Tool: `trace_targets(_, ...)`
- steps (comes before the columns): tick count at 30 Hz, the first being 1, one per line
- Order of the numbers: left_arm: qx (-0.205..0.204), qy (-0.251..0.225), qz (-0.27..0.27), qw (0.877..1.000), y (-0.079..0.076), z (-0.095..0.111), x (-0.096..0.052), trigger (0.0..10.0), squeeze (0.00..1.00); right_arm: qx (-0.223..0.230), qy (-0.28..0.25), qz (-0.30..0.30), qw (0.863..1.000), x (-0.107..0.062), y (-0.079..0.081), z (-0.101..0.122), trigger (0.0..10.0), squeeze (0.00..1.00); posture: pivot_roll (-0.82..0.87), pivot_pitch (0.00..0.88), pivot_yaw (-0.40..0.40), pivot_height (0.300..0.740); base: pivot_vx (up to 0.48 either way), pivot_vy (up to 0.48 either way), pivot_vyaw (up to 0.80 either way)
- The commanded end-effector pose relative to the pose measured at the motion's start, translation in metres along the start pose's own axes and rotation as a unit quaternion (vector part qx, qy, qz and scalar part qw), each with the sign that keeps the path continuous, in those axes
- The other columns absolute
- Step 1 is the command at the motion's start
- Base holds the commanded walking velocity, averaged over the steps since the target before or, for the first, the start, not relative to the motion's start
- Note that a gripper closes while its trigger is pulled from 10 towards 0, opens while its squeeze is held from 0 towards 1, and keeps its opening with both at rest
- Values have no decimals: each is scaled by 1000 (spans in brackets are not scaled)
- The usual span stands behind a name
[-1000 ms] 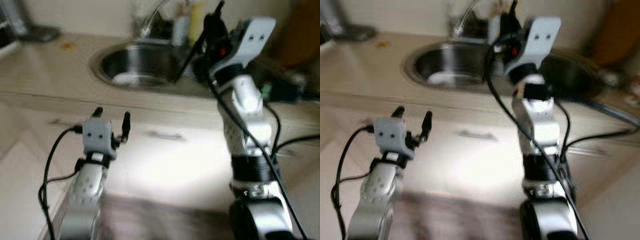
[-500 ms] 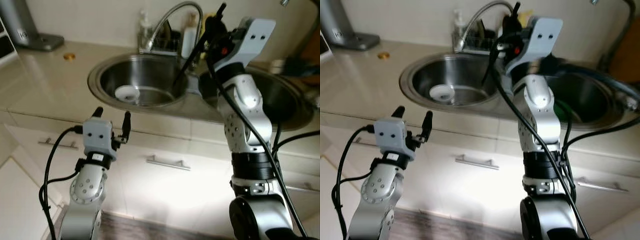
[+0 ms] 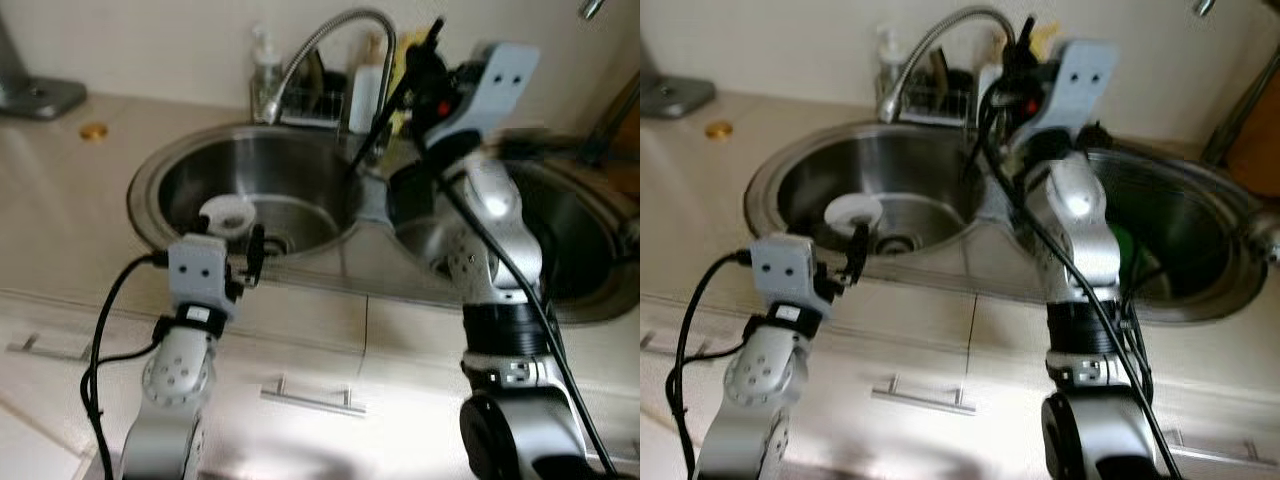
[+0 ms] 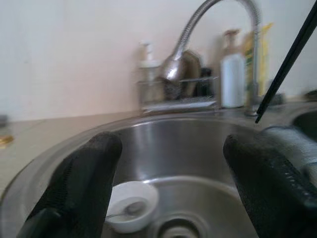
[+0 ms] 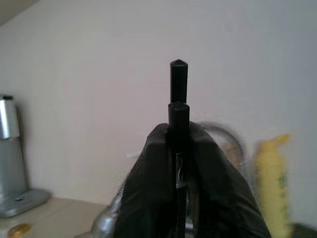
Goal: Kitchen organization
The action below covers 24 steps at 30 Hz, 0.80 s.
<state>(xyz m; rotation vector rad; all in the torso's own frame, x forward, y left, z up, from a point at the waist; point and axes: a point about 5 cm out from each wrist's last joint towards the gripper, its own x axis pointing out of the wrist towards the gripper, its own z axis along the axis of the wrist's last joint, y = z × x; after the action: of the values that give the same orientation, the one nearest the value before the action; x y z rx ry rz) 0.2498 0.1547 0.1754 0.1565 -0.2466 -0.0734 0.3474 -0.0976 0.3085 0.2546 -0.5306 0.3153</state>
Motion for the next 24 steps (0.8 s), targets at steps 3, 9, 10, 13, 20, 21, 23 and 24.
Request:
trace_targets(3, 3, 7, 2, 1000, 0, -1, -1, 10000, 0, 7, -5, -1, 1000, 2, -2, 3, 10000, 0, 135, 0, -61, 740, 0, 0, 0)
trace_targets(9, 3, 10, 0, 1000, -1, -2, -1, 10000, 0, -22, -9, -24, 999, 6, -16, 8, 10000, 0, 135, 0, -61, 740, 0, 0, 0)
trace_targets(10, 3, 10, 0, 1000, -1, -2, -1, 10000, 0, -35, -8, -28, 999, 6, -19, 9, 10000, 0, 135, 0, -61, 740, 0, 0, 0)
trace_targets(13, 2, 9, 1, 1000, -1, -2, -1, 10000, 0, -90, -5, -47, 995, 7, -33, 10, 10000, 0, 135, 0, -62, 740, 0, 0, 0)
trace_targets(20, 2, 9, 2, 1000, -1, -1, -1, 10000, 0, -176, 44, -109, 977, 6, -71, 4, 10000, 0, 138, 0, -66, 740, 0, 0, 0)
trace_targets(21, 2, 9, 2, 1000, -1, -1, -1, 10000, 0, -189, 49, -124, 973, 6, -78, 4, 10000, 0, 138, 0, -66, 740, 0, 0, 0)
trace_targets(23, 3, 9, 2, 1000, -1, -1, -2, 10000, 0, -187, 55, -149, 969, 4, -90, 5, 10000, 0, 139, 0, -66, 740, 0, 0, 0)
trace_targets(24, 3, 10, 2, 1000, -1, -1, -2, 10000, 0, -196, 63, -165, 965, 3, -98, 5, 10000, 0, 139, 0, -66, 740, 0, 0, 0)
